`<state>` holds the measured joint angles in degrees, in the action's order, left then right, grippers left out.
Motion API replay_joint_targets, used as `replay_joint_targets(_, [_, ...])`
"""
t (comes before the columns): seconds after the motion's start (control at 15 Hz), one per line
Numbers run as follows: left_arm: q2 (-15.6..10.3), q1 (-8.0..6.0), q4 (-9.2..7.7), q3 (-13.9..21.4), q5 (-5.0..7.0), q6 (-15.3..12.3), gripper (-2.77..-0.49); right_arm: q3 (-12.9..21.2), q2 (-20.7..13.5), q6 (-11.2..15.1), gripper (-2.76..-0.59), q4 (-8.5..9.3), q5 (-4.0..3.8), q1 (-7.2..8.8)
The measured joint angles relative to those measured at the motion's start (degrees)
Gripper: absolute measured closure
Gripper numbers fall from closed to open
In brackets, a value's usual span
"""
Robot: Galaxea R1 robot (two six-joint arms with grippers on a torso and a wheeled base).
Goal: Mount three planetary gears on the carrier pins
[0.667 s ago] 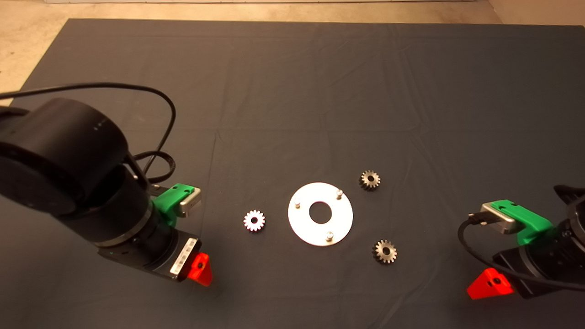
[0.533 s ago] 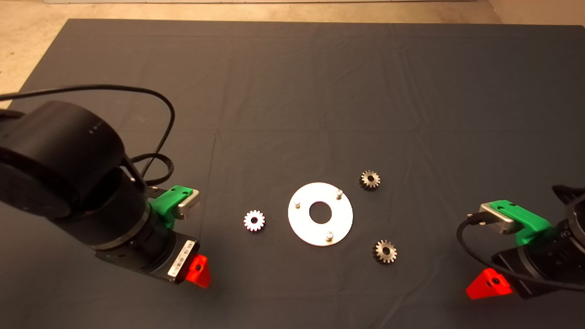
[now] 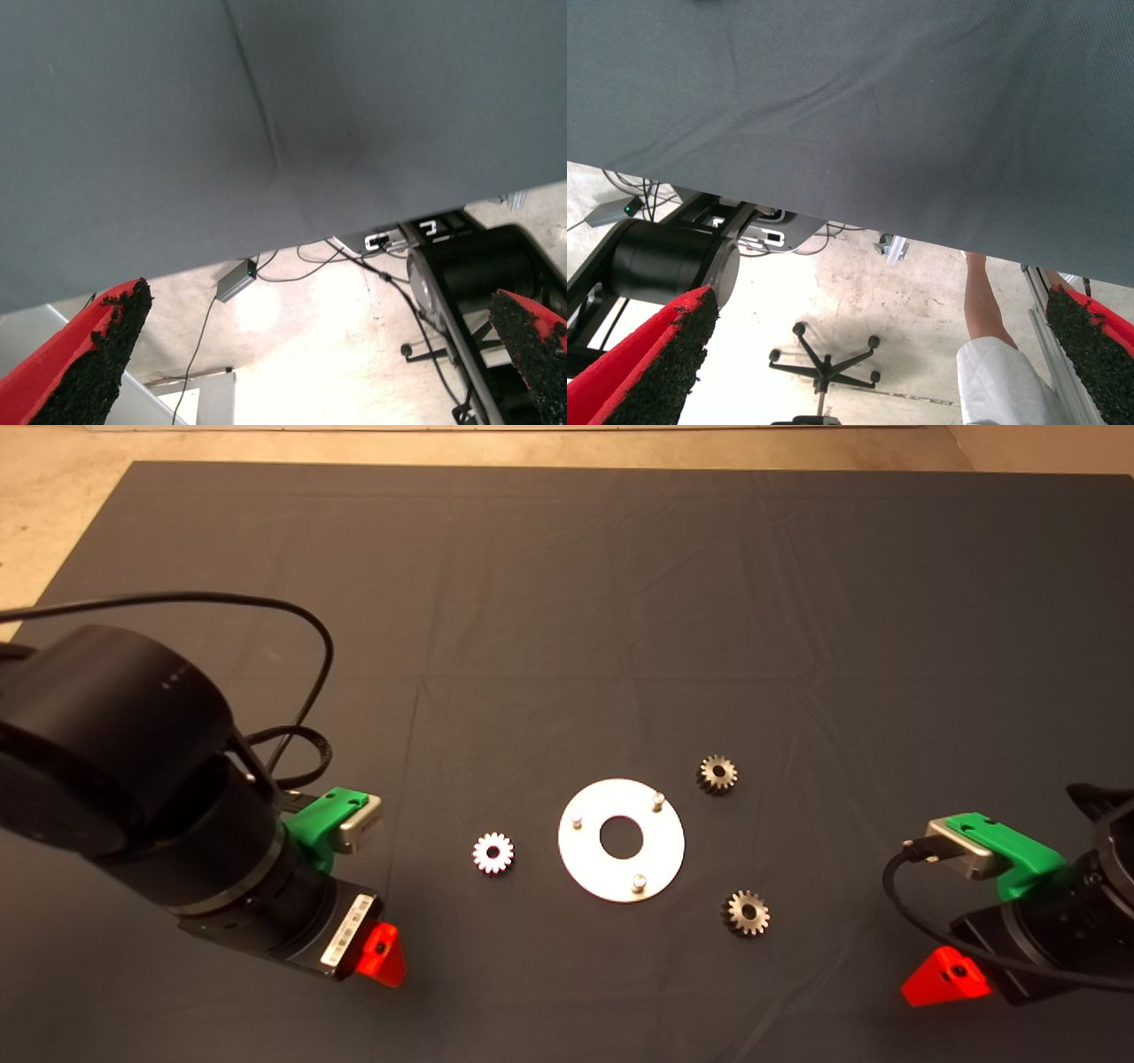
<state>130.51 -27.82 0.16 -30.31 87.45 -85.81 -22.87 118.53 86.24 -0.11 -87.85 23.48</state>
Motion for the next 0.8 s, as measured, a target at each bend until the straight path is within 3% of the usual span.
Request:
replay_joint_targets(0.13, [3.17,0.01,0.15,-5.19,0.01,0.94,-2.76,0.0,0.06,0.0,-2.75,0.0,0.0,-0.01])
replay_joint_targets(0.27, [6.7,0.01,2.49,-9.74,-0.04,1.37,-2.76,0.0,0.07,0.0,-2.75,0.0,0.0,0.02])
replay_joint_targets(0.4, [8.13,0.01,5.41,-11.41,-0.26,1.8,-2.76,0.0,0.05,0.0,-2.75,0.0,-0.02,-0.01])
replay_joint_targets(0.6, [9.62,0.03,8.05,-17.26,-0.08,3.68,-2.76,0.0,0.1,0.0,-2.75,0.0,0.06,0.02])
replay_joint_targets(0.8, [11.87,1.66,8.85,-20.24,-0.18,5.41,-2.76,0.0,0.07,0.0,-2.75,0.0,0.0,0.02])
